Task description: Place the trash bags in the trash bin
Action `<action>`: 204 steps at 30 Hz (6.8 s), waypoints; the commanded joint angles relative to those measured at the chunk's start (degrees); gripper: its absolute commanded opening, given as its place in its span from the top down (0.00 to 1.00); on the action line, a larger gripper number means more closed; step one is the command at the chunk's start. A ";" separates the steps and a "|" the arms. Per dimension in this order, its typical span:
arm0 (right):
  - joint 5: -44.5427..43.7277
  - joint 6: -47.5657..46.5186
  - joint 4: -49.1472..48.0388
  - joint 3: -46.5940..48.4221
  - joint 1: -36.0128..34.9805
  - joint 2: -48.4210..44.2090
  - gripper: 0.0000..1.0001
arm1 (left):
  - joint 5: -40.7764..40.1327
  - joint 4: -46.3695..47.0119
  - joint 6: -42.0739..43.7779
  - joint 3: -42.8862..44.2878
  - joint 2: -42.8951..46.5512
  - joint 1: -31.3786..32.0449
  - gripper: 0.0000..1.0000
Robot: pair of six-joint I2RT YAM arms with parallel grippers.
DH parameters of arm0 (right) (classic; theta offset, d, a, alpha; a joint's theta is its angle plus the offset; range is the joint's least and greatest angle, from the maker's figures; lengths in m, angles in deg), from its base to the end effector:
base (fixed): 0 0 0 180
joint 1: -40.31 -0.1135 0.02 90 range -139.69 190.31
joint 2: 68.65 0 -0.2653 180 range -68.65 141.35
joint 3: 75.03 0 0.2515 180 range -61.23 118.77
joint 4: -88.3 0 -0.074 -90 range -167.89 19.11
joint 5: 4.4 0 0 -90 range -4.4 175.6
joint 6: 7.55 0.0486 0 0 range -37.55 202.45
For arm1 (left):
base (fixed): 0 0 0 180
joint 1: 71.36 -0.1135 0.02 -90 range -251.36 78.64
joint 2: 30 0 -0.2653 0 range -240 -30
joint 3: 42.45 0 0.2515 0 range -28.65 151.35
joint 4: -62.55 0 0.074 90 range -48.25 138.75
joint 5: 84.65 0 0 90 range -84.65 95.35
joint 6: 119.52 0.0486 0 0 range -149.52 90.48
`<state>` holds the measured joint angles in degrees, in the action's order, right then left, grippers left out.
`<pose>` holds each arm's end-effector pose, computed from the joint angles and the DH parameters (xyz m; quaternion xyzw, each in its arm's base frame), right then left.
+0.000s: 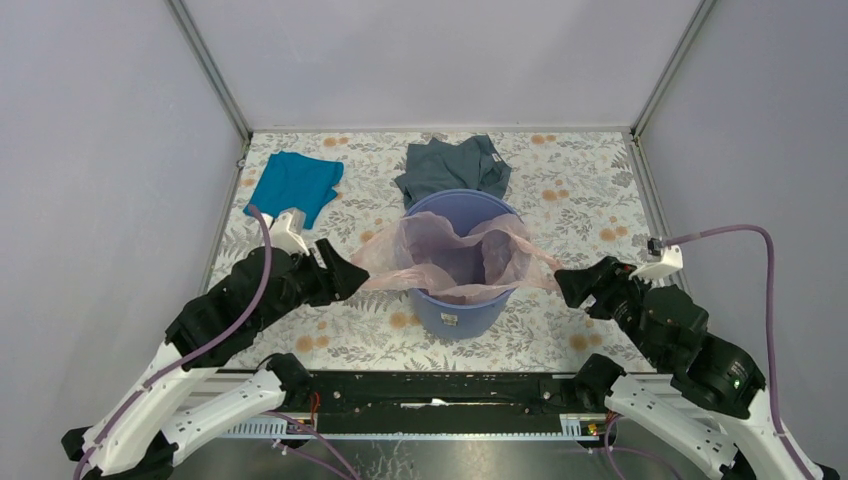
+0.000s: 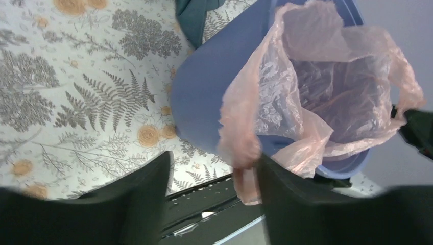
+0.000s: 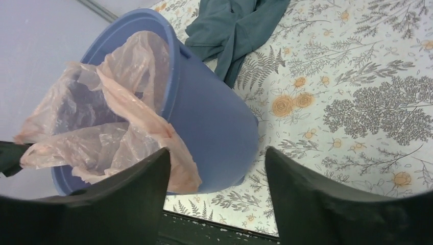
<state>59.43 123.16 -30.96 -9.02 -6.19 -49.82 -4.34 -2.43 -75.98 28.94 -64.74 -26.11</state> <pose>0.0528 0.0245 0.3560 0.1012 0.7713 0.2868 0.5590 0.0840 -0.0731 0.3570 -0.0523 0.8551 -0.3160 0.4078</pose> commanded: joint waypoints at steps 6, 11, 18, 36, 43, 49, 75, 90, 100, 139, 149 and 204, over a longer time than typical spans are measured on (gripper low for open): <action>10.58 8.15 -4.49 4.96 -0.19 6.05 0.00 | 6.91 6.42 -10.31 3.72 -2.22 -0.25 0.02; 16.61 11.61 -10.09 3.37 -0.24 9.03 0.00 | 12.90 11.44 -12.59 1.39 -4.42 -0.25 0.01; 20.02 12.81 -13.23 2.27 -0.20 12.02 0.24 | 14.88 15.19 -13.23 -2.64 -4.38 -0.25 0.35; 19.69 10.04 -4.08 7.43 -0.17 8.58 0.97 | 16.13 10.15 -10.93 0.10 -0.93 -0.25 1.00; 18.72 9.20 5.97 7.10 -0.24 7.12 0.99 | 19.75 8.18 -10.21 -4.92 0.89 -0.25 1.00; 17.21 13.78 3.52 -1.97 -0.23 0.20 0.97 | 18.97 9.02 -11.91 -10.91 3.07 -0.25 1.00; 15.98 -8.25 5.01 6.77 -0.23 8.08 0.25 | 9.39 7.68 0.56 -11.19 2.39 -0.25 0.26; 33.63 -32.79 9.76 28.68 -0.19 25.31 0.00 | -10.16 -3.66 7.96 5.11 1.41 -0.25 0.01; 23.89 -37.16 4.44 31.67 -0.25 33.75 0.00 | -5.94 7.50 11.81 2.57 -5.17 -0.25 0.08; -24.49 -47.76 -0.13 30.12 -28.21 47.18 0.07 | -2.08 13.88 11.45 1.19 -13.49 -0.89 0.43; -20.99 -41.09 -8.08 27.60 -28.21 39.56 0.46 | -1.55 15.99 10.96 0.19 -13.55 -1.60 0.52; 15.43 -31.02 -18.24 34.23 16.21 61.77 1.00 | 8.10 26.69 14.65 -6.02 -27.76 -14.18 1.00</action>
<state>73.09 89.15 -49.05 22.63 7.41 10.00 -1.61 20.17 -60.29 23.84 -91.15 -39.53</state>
